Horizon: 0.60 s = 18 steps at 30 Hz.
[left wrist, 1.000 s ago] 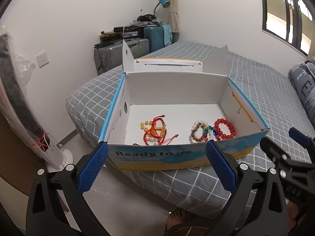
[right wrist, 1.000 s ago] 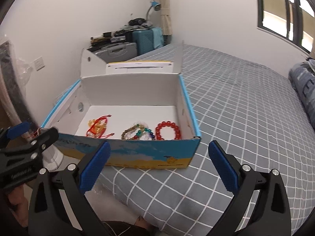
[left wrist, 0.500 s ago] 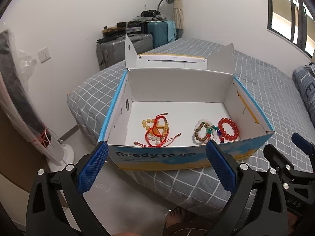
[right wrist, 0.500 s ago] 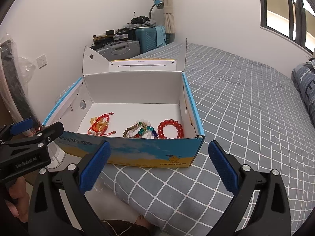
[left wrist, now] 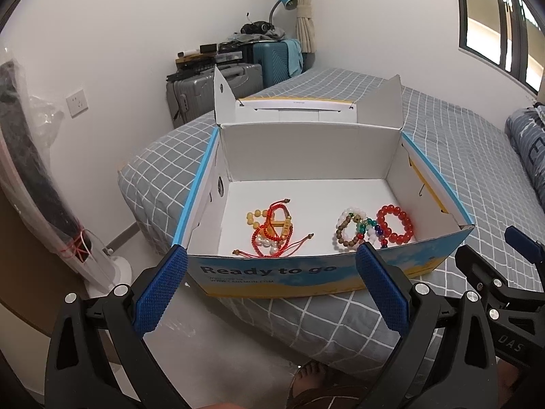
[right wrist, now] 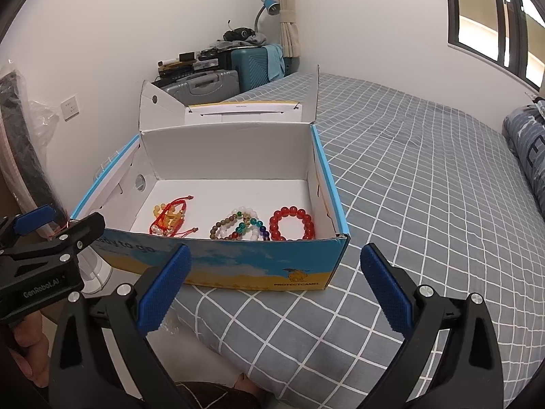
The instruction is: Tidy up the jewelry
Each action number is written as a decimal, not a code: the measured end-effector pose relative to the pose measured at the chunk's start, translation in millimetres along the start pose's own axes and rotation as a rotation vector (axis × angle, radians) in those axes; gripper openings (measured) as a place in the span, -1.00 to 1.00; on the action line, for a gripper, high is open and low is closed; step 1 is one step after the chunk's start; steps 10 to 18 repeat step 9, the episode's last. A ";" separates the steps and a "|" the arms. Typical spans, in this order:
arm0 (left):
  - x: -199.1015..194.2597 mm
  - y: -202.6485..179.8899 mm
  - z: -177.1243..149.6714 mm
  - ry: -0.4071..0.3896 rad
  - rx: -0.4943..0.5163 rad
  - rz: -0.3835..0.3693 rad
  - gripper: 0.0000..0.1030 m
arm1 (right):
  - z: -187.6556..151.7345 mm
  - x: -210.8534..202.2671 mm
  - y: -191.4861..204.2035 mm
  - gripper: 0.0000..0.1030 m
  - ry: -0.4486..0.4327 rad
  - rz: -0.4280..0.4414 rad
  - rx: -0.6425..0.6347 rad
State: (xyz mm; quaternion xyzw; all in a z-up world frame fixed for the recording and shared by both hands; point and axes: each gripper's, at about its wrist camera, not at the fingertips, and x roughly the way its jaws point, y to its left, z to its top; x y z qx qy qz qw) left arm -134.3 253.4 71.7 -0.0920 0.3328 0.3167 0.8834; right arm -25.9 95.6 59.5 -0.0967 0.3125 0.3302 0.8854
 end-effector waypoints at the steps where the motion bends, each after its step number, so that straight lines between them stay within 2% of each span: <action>1: -0.7 -0.5 -0.3 0.000 0.000 -0.001 0.89 | 0.2 0.0 -0.1 0.85 -0.001 0.000 0.000; 18: -1.2 -0.2 -1.2 0.004 -0.009 -0.005 0.89 | -0.2 0.2 -1.4 0.85 0.001 0.000 -0.002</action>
